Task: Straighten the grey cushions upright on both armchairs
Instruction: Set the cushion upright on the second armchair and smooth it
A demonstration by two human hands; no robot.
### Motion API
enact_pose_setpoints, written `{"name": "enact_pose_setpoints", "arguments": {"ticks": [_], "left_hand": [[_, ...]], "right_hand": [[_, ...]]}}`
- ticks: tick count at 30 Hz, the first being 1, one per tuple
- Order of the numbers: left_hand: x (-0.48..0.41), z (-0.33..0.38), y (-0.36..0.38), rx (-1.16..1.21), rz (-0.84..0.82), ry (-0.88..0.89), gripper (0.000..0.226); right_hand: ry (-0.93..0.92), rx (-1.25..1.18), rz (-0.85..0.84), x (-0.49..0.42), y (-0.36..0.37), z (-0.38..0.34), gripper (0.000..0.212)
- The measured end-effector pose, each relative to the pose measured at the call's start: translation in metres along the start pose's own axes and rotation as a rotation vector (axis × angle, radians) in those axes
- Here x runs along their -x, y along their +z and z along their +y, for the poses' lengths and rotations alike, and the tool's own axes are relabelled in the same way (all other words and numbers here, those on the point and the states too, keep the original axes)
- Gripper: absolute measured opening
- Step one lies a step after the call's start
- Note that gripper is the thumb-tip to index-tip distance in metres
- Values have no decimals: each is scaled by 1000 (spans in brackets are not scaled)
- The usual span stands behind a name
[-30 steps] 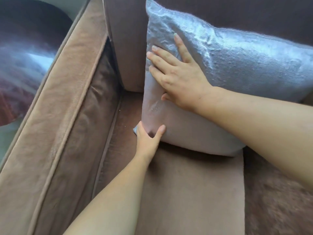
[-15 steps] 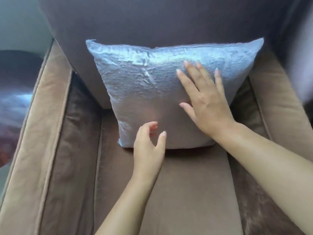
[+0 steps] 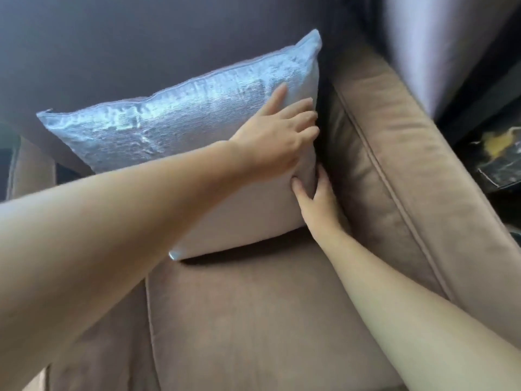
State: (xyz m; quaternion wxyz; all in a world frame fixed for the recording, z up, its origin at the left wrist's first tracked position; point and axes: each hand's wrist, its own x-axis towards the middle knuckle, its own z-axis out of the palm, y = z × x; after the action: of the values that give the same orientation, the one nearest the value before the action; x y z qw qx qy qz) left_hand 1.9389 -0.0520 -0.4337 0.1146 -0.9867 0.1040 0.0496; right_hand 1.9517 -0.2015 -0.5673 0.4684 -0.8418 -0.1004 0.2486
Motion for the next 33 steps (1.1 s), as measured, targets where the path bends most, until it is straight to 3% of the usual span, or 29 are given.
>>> {"name": "enact_pose_setpoints", "arguments": {"ticks": [4,7,12,14,16,18,22,26,30,33], "left_hand": [[4,-24,9,-149,-9,12,73],[7,-36,14,-187,14,8,76],[4,-38,16,-221,-22,-32,78],[3,-35,16,-200,-6,-19,77],[10,-33,12,-168,51,-11,76],[24,-36,10,-104,143,-49,77],[72,-57,11,82,245,-315,82],[119,-84,10,239,154,-640,82],[173,-118,12,325,86,-960,75],[220,-146,21,321,102,-1138,70]], "right_hand": [[131,-67,-132,0,12,35,105],[100,-53,-192,-6,19,55,103],[188,-49,-273,-24,24,63,123],[215,-59,-353,-22,9,40,115],[220,-65,-439,-24,-11,20,91],[204,-37,-457,-33,-28,15,88],[23,-114,-235,-47,-49,-36,83],[-231,-305,-131,-65,-63,-126,67],[-344,-179,-73,-96,-70,-186,36],[-329,-109,-28,-112,-75,-197,39]]}}
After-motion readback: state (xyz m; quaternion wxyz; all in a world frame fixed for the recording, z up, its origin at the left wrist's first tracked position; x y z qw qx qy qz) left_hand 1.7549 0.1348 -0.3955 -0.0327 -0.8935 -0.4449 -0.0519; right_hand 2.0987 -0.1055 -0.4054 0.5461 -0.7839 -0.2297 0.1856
